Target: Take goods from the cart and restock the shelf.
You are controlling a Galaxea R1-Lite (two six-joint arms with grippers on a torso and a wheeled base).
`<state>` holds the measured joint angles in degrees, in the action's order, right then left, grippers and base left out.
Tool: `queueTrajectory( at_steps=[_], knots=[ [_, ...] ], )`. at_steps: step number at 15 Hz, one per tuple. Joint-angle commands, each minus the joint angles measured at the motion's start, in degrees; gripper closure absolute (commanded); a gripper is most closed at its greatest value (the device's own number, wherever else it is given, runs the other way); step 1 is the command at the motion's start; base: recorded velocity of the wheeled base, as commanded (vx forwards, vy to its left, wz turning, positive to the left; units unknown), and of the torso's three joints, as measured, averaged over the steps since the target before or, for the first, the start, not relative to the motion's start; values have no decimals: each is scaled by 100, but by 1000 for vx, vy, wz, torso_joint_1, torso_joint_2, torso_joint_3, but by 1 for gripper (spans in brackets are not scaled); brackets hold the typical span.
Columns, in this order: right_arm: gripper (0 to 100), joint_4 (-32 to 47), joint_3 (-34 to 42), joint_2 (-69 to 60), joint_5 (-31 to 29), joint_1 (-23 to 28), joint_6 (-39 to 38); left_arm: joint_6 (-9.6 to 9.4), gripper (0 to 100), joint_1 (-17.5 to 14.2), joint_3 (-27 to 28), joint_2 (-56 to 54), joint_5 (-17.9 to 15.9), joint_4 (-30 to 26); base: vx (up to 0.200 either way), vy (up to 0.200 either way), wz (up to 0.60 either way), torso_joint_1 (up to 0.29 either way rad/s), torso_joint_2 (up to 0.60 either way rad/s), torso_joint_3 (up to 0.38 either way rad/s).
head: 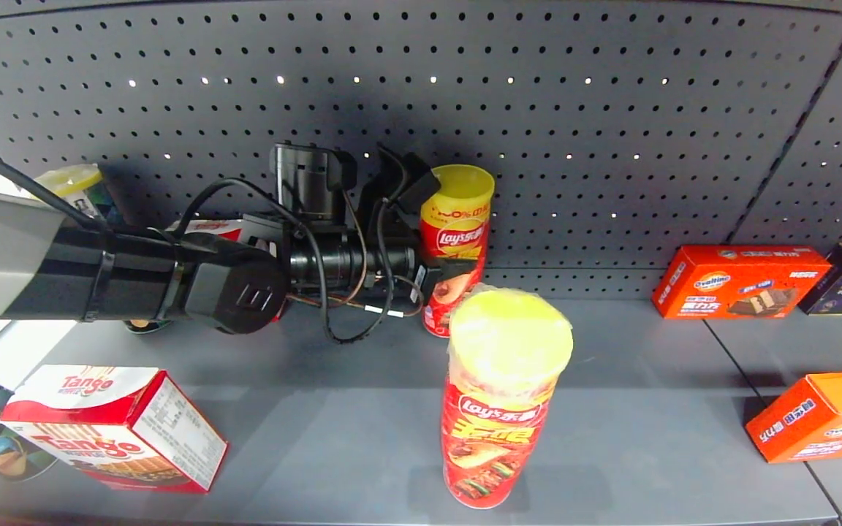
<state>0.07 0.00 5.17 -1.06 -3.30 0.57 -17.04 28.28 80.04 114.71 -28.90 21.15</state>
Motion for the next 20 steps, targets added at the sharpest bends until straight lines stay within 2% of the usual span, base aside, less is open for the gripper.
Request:
queueTrajectory(
  at_steps=[1,5,6,10,14,16,18,20],
  knots=[
    [0,1,0,10,1,-4,4,-1,100,11,-6,51,8,21,0,0,0,0,0,0],
    [0,1,0,10,1,-4,4,-1,100,11,-261,60,16,346,0,0,0,0,0,0],
    [0,1,0,10,1,-4,4,-1,0,11,-288,60,16,355,0,0,0,0,0,0],
    [0,1,0,10,1,-4,4,17,0,37,-296,25,43,557,0,0,0,0,0,0],
    [0,1,0,2,1,-4,4,26,0,37,-472,-441,60,469,0,0,0,0,0,0],
    [0,1,0,10,1,-4,4,34,0,37,-736,-837,78,276,0,0,0,0,0,0],
    [0,1,0,10,1,-4,-5,34,0,55,-982,-1338,289,-261,0,0,0,0,0,0],
    [0,1,0,10,1,-4,4,34,0,55,-1210,-1601,298,-340,0,0,0,0,0,0]
  ],
)
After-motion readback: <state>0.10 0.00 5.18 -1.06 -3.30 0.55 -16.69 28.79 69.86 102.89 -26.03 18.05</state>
